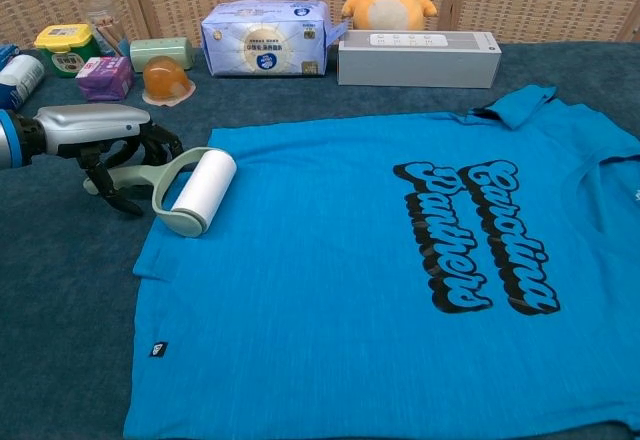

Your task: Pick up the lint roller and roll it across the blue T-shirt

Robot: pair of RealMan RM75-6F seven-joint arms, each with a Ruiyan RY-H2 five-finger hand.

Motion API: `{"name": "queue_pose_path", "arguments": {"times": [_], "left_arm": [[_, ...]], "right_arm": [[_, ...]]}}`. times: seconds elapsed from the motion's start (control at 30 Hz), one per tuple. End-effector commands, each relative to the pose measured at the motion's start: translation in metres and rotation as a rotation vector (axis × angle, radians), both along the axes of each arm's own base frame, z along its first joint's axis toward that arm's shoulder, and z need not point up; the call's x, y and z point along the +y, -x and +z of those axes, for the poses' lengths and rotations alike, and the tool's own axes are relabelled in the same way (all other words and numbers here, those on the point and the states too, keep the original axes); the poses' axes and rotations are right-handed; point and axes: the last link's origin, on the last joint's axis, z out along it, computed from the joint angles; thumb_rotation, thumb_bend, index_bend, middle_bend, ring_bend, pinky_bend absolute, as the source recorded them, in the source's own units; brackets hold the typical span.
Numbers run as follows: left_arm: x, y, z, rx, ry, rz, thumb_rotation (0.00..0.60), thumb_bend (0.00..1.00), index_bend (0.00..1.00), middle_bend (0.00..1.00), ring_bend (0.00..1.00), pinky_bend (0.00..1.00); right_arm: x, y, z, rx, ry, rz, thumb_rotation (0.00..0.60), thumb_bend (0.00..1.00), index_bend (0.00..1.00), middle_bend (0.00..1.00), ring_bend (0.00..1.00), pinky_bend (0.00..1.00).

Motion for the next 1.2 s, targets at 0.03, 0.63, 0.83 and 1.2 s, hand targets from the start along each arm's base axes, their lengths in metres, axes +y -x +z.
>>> {"name": "queue_pose_path", "arguments": {"times": [0.03, 0.63, 0.83, 1.2], "left_arm": [[-0.004, 0.002, -0.003, 0.015, 0.008, -0.012, 0.6, 0.08, 0.43, 0.66, 0.52, 0.73], [-0.011, -0.003, -0.005, 0.033, -0.014, -0.111, 0.6, 0.13, 0.54, 0.66, 0.52, 0.41], [-0.019, -0.005, -0.012, -0.014, 0.035, -0.079, 0.6, 0.15, 0.55, 0.66, 0.52, 0.52], [-0.025, -0.016, -0.02, -0.066, 0.057, -0.082, 0.6, 0.2, 0.62, 0.69, 0.57, 0.73]], "right_arm": [[0.0, 0.0, 0.0, -0.001, 0.0, 0.0, 0.6, 0.03, 0.04, 0.0, 0.0, 0.0], [0.0, 0.0, 0.0, -0.005, -0.001, 0.0, 0.6, 0.03, 0.04, 0.0, 0.0, 0.0], [0.0, 0.0, 0.001, -0.006, 0.0, 0.0, 0.6, 0.03, 0.04, 0.0, 0.0, 0.0], [0.0, -0.001, 0.0, -0.008, -0.002, 0.001, 0.6, 0.03, 0.04, 0.0, 0.0, 0.0]]}}
